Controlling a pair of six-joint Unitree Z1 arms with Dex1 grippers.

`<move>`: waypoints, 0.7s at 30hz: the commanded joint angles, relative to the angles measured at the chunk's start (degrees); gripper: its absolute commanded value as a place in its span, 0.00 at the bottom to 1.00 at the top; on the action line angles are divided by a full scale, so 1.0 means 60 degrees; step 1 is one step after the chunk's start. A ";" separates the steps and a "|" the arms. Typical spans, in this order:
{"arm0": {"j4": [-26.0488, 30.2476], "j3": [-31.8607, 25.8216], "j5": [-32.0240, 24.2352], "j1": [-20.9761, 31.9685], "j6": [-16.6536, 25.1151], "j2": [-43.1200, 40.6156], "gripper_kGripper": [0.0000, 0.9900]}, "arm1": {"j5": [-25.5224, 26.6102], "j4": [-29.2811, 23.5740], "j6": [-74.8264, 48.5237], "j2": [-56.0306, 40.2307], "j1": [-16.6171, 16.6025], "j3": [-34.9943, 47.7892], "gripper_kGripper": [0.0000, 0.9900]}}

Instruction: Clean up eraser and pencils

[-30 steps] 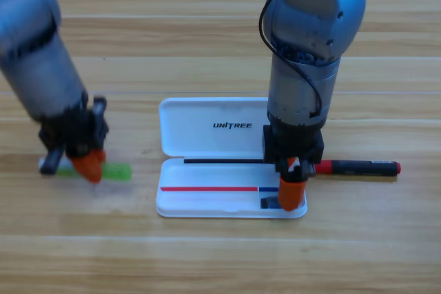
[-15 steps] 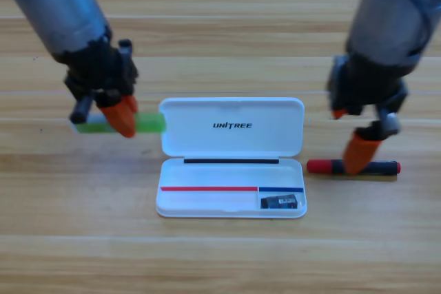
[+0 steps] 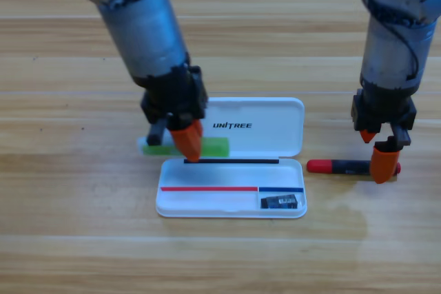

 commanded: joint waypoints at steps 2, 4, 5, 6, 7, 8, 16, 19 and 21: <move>0.0238 -0.0301 -0.0287 -0.0391 -0.0138 0.0998 0.00 | 0.0357 -0.0229 -0.0133 0.0806 -0.0264 -0.0079 0.83; 0.0282 -0.0389 -0.0316 -0.0421 -0.0123 0.1130 0.00 | 0.0372 -0.0317 -0.0148 0.0879 -0.0279 -0.0079 0.83; 0.0282 -0.0389 -0.0346 -0.0421 -0.0123 0.1174 0.00 | 0.0372 -0.0375 -0.0148 0.0938 -0.0264 -0.0093 0.83; 0.0297 -0.0389 -0.0390 -0.0435 -0.0123 0.1233 0.00 | 0.0372 -0.0419 -0.0177 0.1011 -0.0264 -0.0093 0.83; 0.0297 -0.0389 -0.0404 -0.0435 -0.0109 0.1277 0.00 | 0.0372 -0.0434 -0.0191 0.1070 -0.0264 -0.0108 0.83; 0.0297 -0.0389 -0.0434 -0.0435 -0.0094 0.1321 0.00 | 0.0372 -0.0448 -0.0206 0.1143 -0.0264 -0.0123 0.79; 0.0297 -0.0404 -0.0639 -0.0435 -0.0065 0.1643 0.00 | 0.0489 -0.0697 -0.0221 0.1392 -0.0264 -0.0181 0.76; 0.0297 -0.0433 -0.0697 -0.0435 -0.0065 0.1760 0.00 | 0.0577 -0.0712 -0.0221 0.1480 -0.0264 -0.0225 0.59; 0.0297 -0.0462 -0.0727 -0.0435 -0.0065 0.1833 0.00 | 0.0636 -0.0727 -0.0221 0.1524 -0.0264 -0.0225 0.49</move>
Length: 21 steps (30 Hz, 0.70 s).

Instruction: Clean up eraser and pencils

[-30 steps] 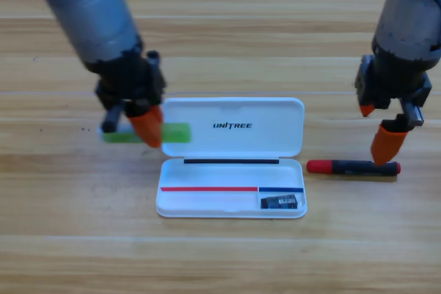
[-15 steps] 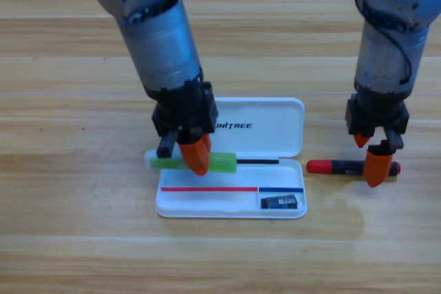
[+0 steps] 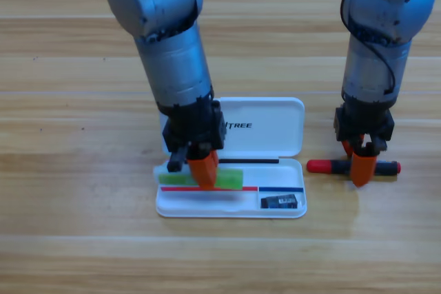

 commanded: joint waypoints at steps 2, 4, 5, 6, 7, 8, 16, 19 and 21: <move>0.0077 -0.0071 -0.0190 -0.0210 -0.0020 0.0702 0.00 | 0.0300 -0.0171 -0.0091 0.0741 -0.0229 -0.0024 0.31; 0.0077 -0.0115 -0.0248 -0.0210 -0.0020 0.0761 0.00 | 0.0300 -0.0171 -0.0106 0.0668 -0.0229 0.0020 0.11; 0.0077 -0.0129 -0.0248 -0.0210 -0.0020 0.0775 0.00 | 0.0285 -0.0171 -0.0091 0.0595 -0.0229 0.0064 0.03; 0.0077 -0.0173 -0.0248 -0.0210 -0.0035 0.0790 0.00 | 0.0285 -0.0171 -0.0091 0.0478 -0.0229 0.0108 0.00; 0.0077 -0.0188 -0.0248 -0.0225 -0.0050 0.0805 0.00 | 0.0300 -0.0171 -0.0091 0.0346 -0.0229 0.0181 0.00; 0.0077 -0.0217 -0.0263 -0.0240 -0.0050 0.0834 0.00 | 0.0300 -0.0171 -0.0077 0.0185 -0.0229 0.0269 0.00; 0.0135 -0.0408 -0.0380 -0.0313 -0.0064 0.0980 0.00 | 0.0461 -0.0113 -0.0077 -0.1339 -0.0141 0.1045 0.00; 0.0165 -0.0437 -0.0409 -0.0313 -0.0064 0.1024 0.00 | 0.0491 -0.0054 -0.0062 -0.2013 0.0005 0.1280 0.00; 0.0179 -0.0452 -0.0424 -0.0313 -0.0064 0.1039 0.00 | 0.0520 -0.0025 -0.0033 -0.2452 0.0151 0.1411 0.00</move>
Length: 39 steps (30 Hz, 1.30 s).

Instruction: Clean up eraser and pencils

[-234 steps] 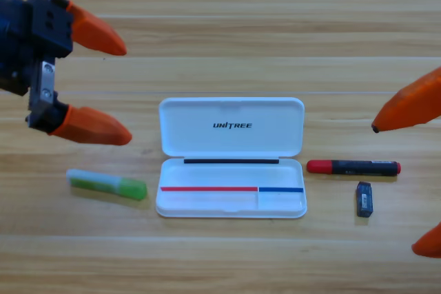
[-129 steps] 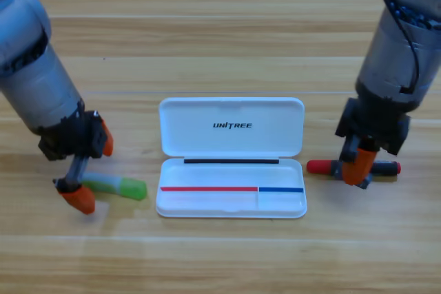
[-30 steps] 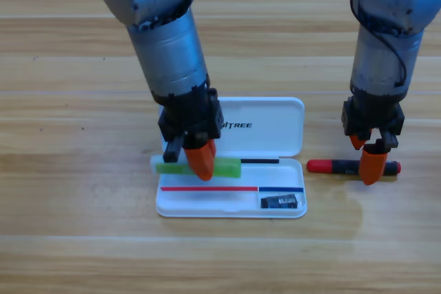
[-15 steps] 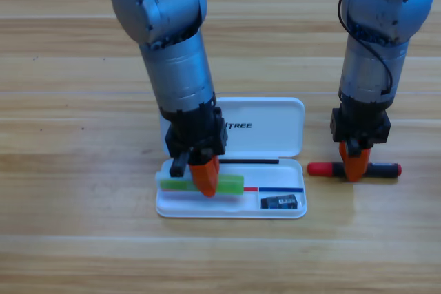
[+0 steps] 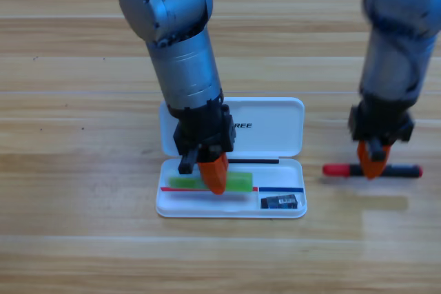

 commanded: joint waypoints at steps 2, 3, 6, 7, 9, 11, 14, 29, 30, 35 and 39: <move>0.0144 -0.0096 -0.0147 -0.0274 -0.0064 0.0683 0.00 | 0.0243 0.0054 0.0018 -0.1743 0.0312 0.0548 0.00; 0.0159 -0.0096 -0.0161 -0.0274 -0.0064 0.0683 0.00 | 0.0257 0.0054 0.0048 -0.1845 0.0385 0.0562 0.00; 0.0174 -0.0067 -0.0176 -0.0274 -0.0064 0.0727 0.00 | 0.0287 0.0054 0.0135 -0.1977 0.0605 0.0518 0.00; 0.0174 -0.0067 -0.0176 -0.0274 -0.0064 0.0742 0.00 | 0.0301 0.0054 0.0165 -0.1962 0.0649 0.0474 0.00; 0.0174 -0.0052 -0.0176 -0.0259 -0.0064 0.0757 0.00 | 0.0301 0.0069 0.0223 -0.1889 0.0766 0.0372 0.00; 0.0174 -0.0038 -0.0176 -0.0259 -0.0064 0.0742 0.00 | 0.0301 0.0069 0.0282 -0.1801 0.0854 0.0284 0.00; 0.0188 -0.0038 -0.0161 -0.0259 -0.0064 0.0742 0.00 | 0.0301 0.0069 0.0355 -0.1655 0.0957 0.0167 0.00; 0.0203 0.0080 -0.0132 -0.0259 -0.0196 0.0742 0.67 | 0.0272 0.0069 0.0472 -0.0981 0.1074 -0.0287 0.00; 0.0218 0.0109 -0.0132 -0.0259 -0.0196 0.0742 0.89 | 0.0272 0.0069 0.0502 -0.0952 0.1074 -0.0317 0.00; 0.0261 0.0109 -0.0132 -0.0259 -0.0225 0.0727 1.00 | 0.0272 0.0069 0.0516 -0.0820 0.1118 -0.0434 0.00; 0.0276 0.0109 -0.0117 -0.0274 -0.0240 0.0727 1.00 | 0.0272 0.0083 0.0590 -0.0659 0.1235 -0.0653 0.00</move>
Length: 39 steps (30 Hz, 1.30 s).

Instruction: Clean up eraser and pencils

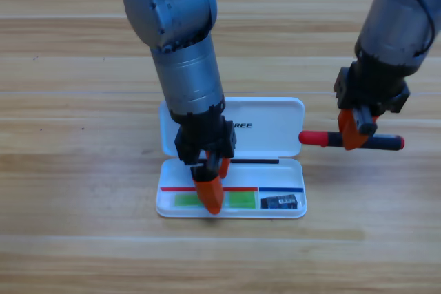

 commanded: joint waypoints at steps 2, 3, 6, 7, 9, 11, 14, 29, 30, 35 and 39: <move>0.0135 0.0207 -0.0063 -0.0241 -0.0135 0.0515 1.00 | 0.0184 0.0153 0.0167 0.0920 0.0517 -0.0501 0.00; 0.0135 0.0207 -0.0063 -0.0241 -0.0135 0.0515 1.00 | 0.0184 0.0211 0.0196 0.1037 0.0576 -0.0662 0.00; 0.0311 0.0222 -0.0004 -0.0241 -0.0208 0.0207 1.00 | 0.0155 0.0372 0.0313 0.1418 0.0737 -0.1175 0.00; 0.0355 0.0280 0.0025 -0.0241 -0.0267 -0.0042 1.00 | 0.0155 0.0446 0.0342 0.1564 0.0795 -0.1380 0.00; 0.0458 0.0412 0.0113 -0.0226 -0.0398 -0.0628 1.00 | 0.0096 0.0489 0.0430 0.1843 0.0913 -0.1702 0.00; 0.0545 0.0647 0.0157 -0.0226 -0.0457 -0.1448 1.00 | 0.0082 0.0548 0.0504 0.2092 0.1001 -0.2039 0.00; 0.1117 0.0632 0.0362 -0.0050 -0.0486 -0.2722 1.00 | 0.0038 0.0709 0.0577 0.2487 0.1118 -0.2595 0.00; 0.1190 0.1262 -0.0502 0.4535 0.0583 -0.6589 1.00 | -0.0109 0.1017 0.0870 0.4040 0.1601 -0.4602 0.00; 0.0970 0.1452 -0.0605 0.4754 0.0583 -0.6692 1.00 | -0.0109 0.1031 0.0899 0.4099 0.1616 -0.4676 0.00; 0.0311 0.2229 -0.1030 0.5267 0.0583 -0.6868 1.00 | -0.0109 0.1105 0.0958 0.4230 0.1718 -0.4837 0.00; 0.0165 0.2536 -0.1118 0.5267 0.0583 -0.6897 1.00 | -0.0109 0.1163 0.1046 0.4245 0.1777 -0.4837 0.00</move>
